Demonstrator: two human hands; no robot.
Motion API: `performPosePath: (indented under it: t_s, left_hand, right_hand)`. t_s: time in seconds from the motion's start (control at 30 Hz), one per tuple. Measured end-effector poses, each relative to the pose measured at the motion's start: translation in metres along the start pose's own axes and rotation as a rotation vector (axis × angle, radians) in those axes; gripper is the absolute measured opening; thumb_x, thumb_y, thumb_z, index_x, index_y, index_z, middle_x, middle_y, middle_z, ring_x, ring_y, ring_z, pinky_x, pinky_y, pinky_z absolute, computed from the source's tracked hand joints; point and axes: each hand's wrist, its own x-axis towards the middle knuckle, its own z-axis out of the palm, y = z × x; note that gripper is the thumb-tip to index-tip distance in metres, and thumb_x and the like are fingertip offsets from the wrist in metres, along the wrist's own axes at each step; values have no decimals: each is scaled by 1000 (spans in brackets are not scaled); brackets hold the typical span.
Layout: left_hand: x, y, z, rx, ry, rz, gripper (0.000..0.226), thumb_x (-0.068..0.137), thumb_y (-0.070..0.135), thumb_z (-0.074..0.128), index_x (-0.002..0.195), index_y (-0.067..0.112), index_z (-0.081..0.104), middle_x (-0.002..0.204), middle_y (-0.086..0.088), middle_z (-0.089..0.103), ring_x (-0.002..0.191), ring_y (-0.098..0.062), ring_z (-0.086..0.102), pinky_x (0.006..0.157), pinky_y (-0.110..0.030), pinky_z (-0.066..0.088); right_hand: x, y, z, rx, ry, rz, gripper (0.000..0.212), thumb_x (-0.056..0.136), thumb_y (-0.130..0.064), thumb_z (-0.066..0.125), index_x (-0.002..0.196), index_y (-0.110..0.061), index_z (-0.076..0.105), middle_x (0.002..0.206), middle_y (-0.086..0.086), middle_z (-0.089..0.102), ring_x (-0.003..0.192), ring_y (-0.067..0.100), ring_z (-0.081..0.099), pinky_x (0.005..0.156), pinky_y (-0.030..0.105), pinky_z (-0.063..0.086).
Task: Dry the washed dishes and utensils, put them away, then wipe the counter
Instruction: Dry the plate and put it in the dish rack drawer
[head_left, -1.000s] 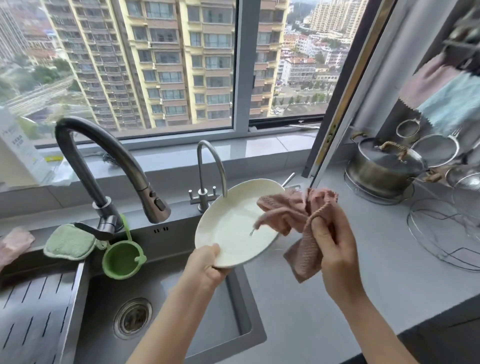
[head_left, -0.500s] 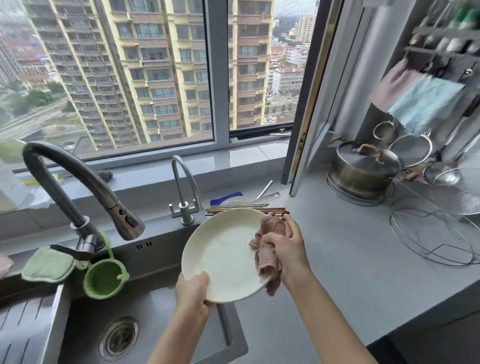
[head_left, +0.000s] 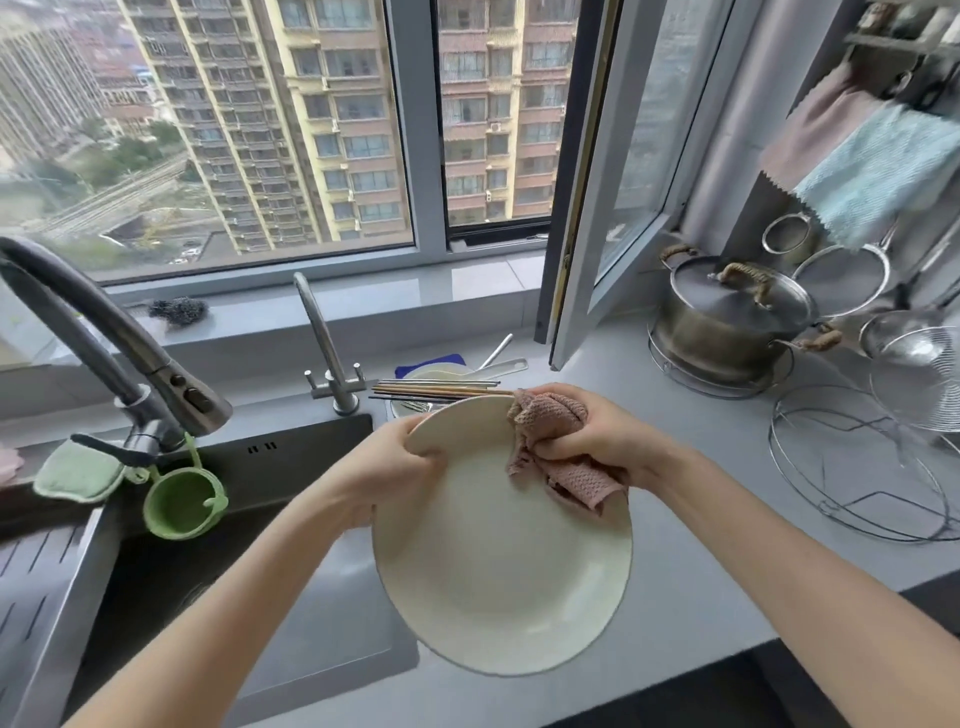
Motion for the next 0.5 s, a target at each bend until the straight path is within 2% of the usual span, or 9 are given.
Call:
performPosePath:
  t_s: [0.07,0.17,0.27,0.37,0.43,0.5]
  left_hand:
    - [8,14,9,70,-21,65,36,73,6,51,89,33,69,86,-2,71,76,-17,66,76,-40,56]
    - [12,32,17,146,-47,136,37,68,12,48,90,33,69,85,-1,68,74,-13,62,72,-34,53]
    - [16,34,22,168,-17,189,35,70,13,47,97,22,68,84,-13,66,74,-15,58,69,-34,48]
    - [16,32,26,124,7,253,28,74,14,49,97,13,66,90,-26,62,75,-18,55,69,-34,42]
    - [13,29,33,35,37,280,21,79,10,53,92,15,69,77,-14,63,71,-17,55,66,-31,41]
    - [8,22,39,-49,73,269,30,85,2,57,84,27,74,72,3,67,68,-15,58,64,-27,44]
  right_hand:
    - [-1,-2,-16,-32,-31,-4,47,73,12,70,105,-21,64,88,-3,69,82,10,66,72,21,53]
    - [-6,-9,-32,-28,-147,29,43,67,-3,71,105,-22,65,90,-4,69,85,9,65,74,21,52]
    - [-13,-15,-39,-6,-159,9,40,66,-1,68,100,-22,66,85,-5,70,81,9,66,71,21,53]
    - [-22,-16,-39,23,-107,-43,38,67,1,69,95,-25,71,89,2,70,86,16,66,79,31,54]
    - [-32,-15,-38,30,-52,-83,37,68,1,69,100,-19,70,95,8,69,91,21,64,84,34,50]
    - [-49,-13,-35,67,7,-118,34,71,2,68,98,-17,70,93,8,69,90,19,65,82,30,52]
